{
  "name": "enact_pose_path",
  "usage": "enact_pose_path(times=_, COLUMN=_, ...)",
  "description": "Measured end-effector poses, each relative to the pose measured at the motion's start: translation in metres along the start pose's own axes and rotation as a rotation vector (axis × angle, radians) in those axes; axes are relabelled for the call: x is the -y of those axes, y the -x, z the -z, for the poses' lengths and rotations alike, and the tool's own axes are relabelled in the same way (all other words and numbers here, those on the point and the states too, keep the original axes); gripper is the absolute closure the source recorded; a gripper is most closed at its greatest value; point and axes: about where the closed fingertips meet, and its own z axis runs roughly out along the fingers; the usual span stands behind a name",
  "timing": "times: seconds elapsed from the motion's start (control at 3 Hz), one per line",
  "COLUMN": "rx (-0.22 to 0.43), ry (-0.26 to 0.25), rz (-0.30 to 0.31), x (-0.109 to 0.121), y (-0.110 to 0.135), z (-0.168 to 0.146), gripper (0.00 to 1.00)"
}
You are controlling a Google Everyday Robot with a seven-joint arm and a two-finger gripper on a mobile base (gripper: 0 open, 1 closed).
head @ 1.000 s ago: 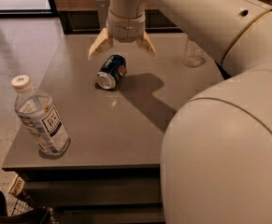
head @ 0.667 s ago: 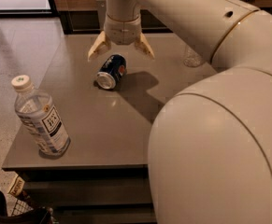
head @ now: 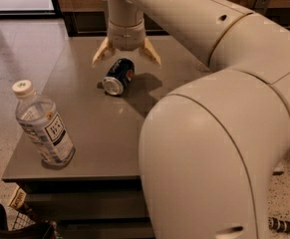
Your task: Place pepsi can upright
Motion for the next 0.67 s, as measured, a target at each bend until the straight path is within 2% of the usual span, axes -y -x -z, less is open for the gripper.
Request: enact_pose_path(times=0.67, rx=-0.016, ry=-0.02, rz=-0.106, x=-0.0059, y=0.0041, z=-0.0195, gripper=0.0)
